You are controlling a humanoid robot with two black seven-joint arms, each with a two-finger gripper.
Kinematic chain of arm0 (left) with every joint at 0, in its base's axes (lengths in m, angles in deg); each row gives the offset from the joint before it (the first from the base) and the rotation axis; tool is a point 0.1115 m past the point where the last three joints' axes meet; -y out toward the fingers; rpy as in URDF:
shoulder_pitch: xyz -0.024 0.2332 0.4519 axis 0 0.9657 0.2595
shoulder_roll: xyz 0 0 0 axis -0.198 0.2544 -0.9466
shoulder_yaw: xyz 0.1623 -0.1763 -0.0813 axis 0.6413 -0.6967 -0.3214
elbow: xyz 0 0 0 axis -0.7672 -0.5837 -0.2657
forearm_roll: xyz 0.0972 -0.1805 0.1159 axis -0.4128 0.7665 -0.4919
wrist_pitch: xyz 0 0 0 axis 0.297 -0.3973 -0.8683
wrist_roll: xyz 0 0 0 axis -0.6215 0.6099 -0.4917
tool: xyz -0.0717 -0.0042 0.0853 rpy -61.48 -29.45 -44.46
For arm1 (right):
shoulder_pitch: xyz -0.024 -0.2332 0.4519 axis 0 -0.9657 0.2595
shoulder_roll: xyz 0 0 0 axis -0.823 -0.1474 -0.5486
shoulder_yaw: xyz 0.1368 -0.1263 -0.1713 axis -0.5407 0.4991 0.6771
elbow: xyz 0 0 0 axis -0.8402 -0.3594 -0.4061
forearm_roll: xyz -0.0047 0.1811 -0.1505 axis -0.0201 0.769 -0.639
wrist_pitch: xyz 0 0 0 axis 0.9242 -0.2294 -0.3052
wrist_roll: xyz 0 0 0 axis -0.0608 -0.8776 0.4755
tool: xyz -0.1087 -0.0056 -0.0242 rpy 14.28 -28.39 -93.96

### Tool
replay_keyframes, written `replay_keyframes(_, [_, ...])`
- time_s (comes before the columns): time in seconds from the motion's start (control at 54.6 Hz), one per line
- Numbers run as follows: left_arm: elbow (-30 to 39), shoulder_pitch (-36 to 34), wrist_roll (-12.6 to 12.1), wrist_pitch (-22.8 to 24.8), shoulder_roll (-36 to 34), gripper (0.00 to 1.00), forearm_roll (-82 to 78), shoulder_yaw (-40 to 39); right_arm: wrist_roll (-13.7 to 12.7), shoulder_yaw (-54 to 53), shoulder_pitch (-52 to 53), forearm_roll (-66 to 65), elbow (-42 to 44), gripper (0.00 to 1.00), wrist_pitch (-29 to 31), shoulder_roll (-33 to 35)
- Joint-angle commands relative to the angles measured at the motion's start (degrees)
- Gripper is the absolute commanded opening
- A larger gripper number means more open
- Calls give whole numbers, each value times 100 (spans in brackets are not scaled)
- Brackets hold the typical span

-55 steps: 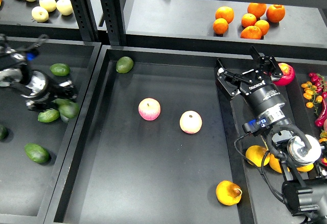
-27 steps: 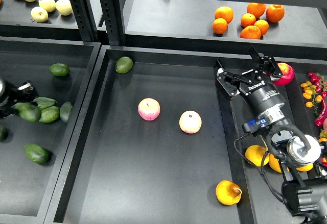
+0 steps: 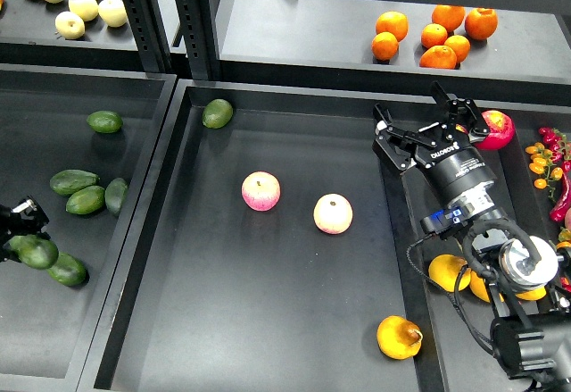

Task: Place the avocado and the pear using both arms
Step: 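Lower the avocado among the others and open the left gripper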

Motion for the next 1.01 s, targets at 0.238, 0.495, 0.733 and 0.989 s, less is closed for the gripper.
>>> replay_keyframes(0.238, [-89, 831, 0, 0, 73, 18, -37, -660, -1, 26, 17, 9, -9, 100, -10, 0])
replay_keyframes(0.495, [-160, 1270, 0, 0, 134, 19, -124, -985, -1, 96, 17, 9, -9, 100, -10, 0])
replay_keyframes(0.733, [-204, 1552, 0, 0, 266, 21, -300, -1275, -1, 132, 17, 9, -27, 100, -10, 0])
replay_keyframes(0.989, [-265, 1640, 0, 0, 363, 26, -327, -1337, -1, 132, -9, 9, -36, 100, -10, 0])
